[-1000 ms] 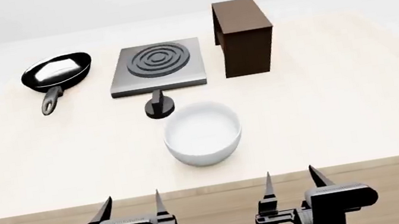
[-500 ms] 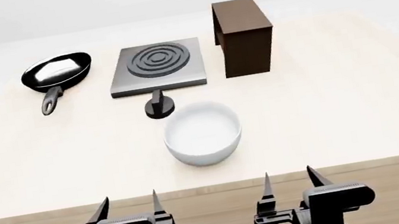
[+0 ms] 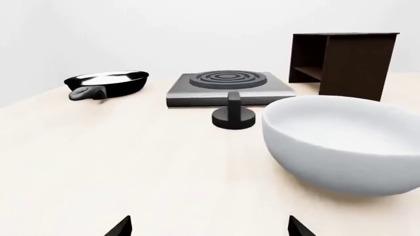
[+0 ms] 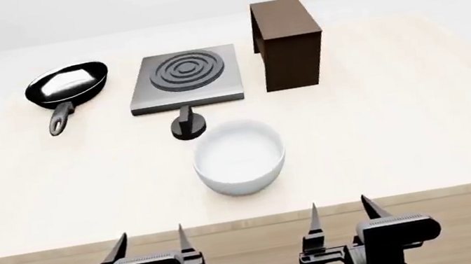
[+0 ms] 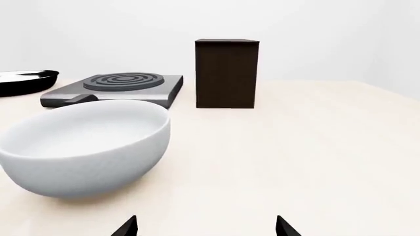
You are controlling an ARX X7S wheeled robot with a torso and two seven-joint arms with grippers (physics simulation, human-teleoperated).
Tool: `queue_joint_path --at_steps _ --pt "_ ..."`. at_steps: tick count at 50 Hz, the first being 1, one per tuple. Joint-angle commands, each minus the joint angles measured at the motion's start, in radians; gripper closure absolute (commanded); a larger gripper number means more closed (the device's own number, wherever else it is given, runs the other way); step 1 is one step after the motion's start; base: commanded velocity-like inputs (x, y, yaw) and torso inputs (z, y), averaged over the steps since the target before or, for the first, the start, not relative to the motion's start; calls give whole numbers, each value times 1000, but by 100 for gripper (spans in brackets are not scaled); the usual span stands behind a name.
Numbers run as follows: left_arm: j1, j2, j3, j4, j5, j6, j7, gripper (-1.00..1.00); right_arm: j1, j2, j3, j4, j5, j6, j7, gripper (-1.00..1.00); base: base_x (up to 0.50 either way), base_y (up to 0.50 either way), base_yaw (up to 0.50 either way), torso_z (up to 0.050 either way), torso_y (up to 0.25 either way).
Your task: Turn on the stove.
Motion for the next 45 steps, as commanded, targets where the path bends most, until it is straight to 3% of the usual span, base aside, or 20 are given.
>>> queue_joint_path --at_steps 1,20,45 --pt "4 67 -87 -19 77 7 84 -100 -5 -69 78 2 -68 6 -80 -100 0 0 0 0 0" --pt "3 31 -42 -26 40 14 38 -100 -6 -35 35 2 -43 0 -24 -100 0 12 0 0 0" --pt "-2 2 -6 -24 10 12 5 -100 -3 -3 2 1 -4 -6 4 -100 0 500 0 0 0"
